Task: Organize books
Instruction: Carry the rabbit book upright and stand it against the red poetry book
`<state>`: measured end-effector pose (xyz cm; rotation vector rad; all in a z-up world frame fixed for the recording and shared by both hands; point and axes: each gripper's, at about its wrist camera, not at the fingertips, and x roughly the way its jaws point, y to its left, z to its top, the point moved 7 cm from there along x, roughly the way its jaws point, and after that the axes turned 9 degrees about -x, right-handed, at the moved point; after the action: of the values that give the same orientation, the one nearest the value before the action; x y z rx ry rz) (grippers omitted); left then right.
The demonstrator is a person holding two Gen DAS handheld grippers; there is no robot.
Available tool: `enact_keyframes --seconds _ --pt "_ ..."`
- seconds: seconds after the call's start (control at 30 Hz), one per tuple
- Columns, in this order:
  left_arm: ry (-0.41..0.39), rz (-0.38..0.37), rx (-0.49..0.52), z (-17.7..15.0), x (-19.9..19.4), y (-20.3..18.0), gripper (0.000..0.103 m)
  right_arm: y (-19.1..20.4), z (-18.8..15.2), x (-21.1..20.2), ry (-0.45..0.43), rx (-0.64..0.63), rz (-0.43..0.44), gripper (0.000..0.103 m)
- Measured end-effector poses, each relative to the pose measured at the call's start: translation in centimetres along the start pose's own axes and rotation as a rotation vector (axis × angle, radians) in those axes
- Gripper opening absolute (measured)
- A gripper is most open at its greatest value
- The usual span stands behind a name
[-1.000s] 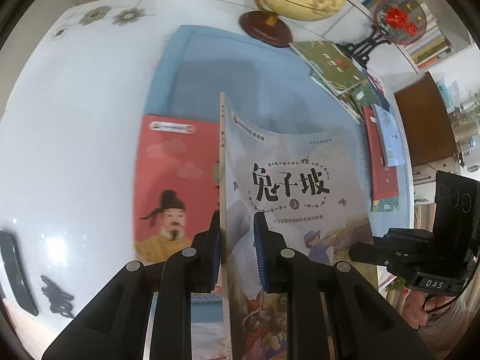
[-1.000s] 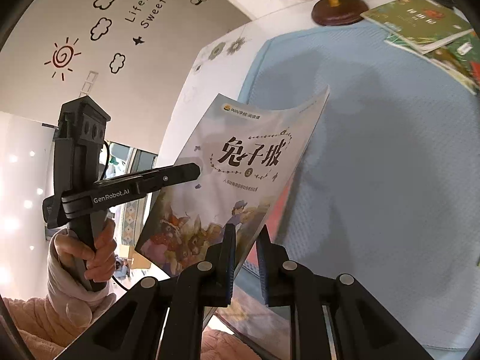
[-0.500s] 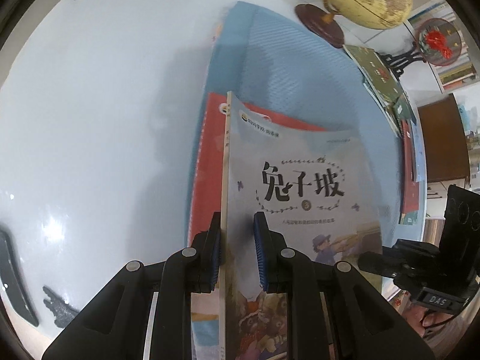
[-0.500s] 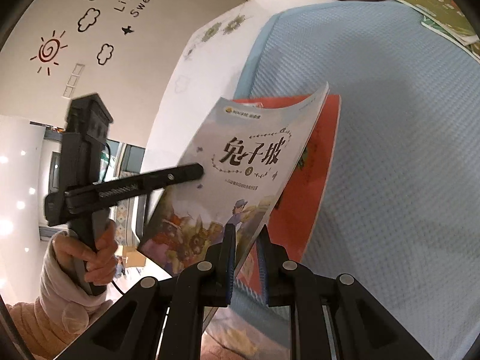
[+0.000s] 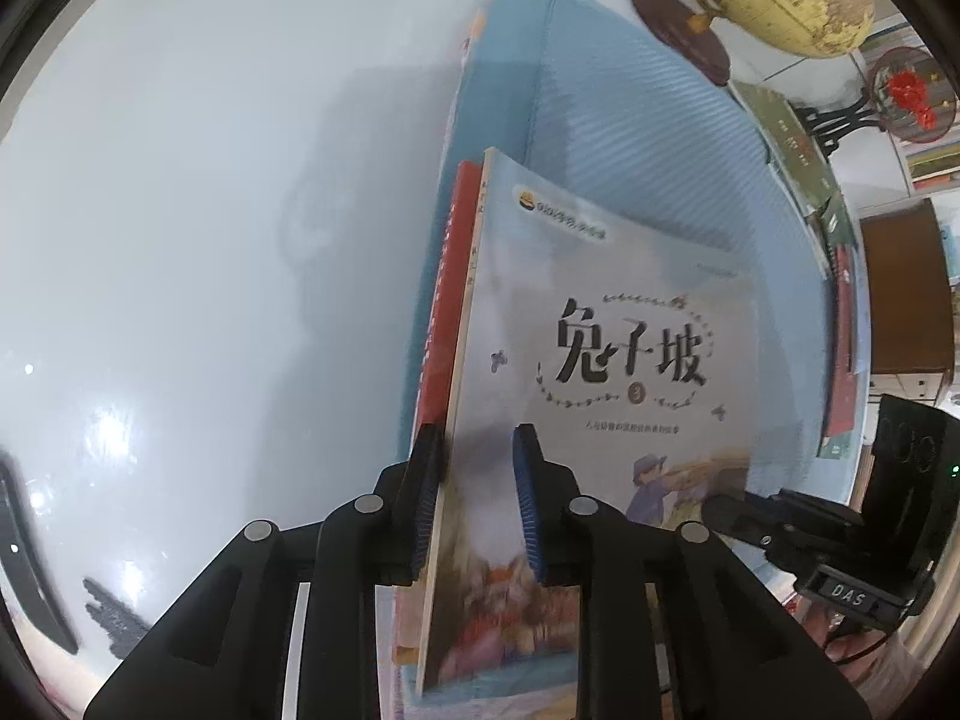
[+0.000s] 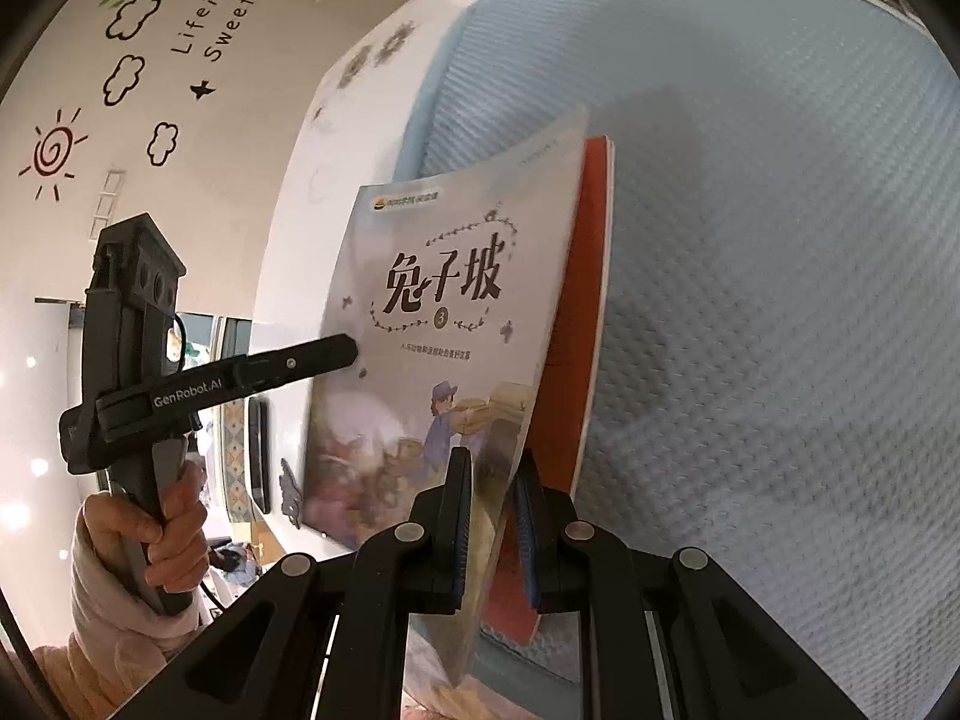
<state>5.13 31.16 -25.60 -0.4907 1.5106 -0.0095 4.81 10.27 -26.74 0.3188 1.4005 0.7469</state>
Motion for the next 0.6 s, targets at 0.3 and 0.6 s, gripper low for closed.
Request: enact_keyframes --seconds 0.3,0.6 --pt "0.002 0.048 -0.023 -0.1 0.0 0.6 0.022 -0.2 -0.3 1.0 0.028 0.026 -0.034 0.016" --pt "0.007 0.068 -0.057 -0.5 0.4 1.0 0.023 -0.1 0.2 1.3 0.053 0.049 -0.049 0.019"
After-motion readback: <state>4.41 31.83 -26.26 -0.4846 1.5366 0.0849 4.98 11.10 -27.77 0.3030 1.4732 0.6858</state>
